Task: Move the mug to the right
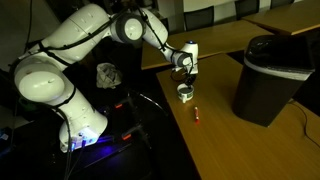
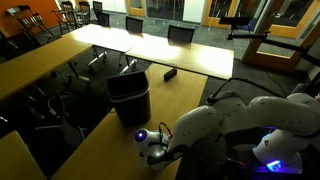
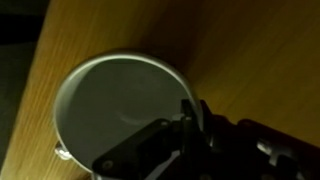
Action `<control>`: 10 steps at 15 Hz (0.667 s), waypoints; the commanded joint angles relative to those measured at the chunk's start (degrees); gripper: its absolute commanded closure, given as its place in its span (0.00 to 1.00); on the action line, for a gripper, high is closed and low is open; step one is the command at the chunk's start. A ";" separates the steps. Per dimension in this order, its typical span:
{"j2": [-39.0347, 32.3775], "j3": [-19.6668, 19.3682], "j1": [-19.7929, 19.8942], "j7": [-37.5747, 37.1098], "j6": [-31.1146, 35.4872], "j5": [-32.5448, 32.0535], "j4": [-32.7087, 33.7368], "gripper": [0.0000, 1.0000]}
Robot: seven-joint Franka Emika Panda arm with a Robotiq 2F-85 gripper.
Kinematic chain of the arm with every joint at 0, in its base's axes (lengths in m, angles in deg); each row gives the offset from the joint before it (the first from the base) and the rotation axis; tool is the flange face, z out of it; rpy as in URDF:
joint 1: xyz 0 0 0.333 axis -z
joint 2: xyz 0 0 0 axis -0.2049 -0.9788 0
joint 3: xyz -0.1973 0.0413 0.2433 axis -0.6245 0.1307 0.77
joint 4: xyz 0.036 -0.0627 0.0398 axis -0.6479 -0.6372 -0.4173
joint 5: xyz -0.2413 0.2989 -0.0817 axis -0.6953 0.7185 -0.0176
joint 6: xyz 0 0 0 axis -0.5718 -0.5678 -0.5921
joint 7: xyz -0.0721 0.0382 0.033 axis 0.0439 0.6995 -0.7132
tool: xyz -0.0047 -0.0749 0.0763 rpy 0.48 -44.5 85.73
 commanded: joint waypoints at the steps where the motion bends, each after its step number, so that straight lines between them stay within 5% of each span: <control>1: 4.20 -1.18 -0.11 0.51 0.41 -0.50 -4.29 0.97; 10: 19.91 -7.90 4.03 6.80 17.87 0.14 -28.24 0.97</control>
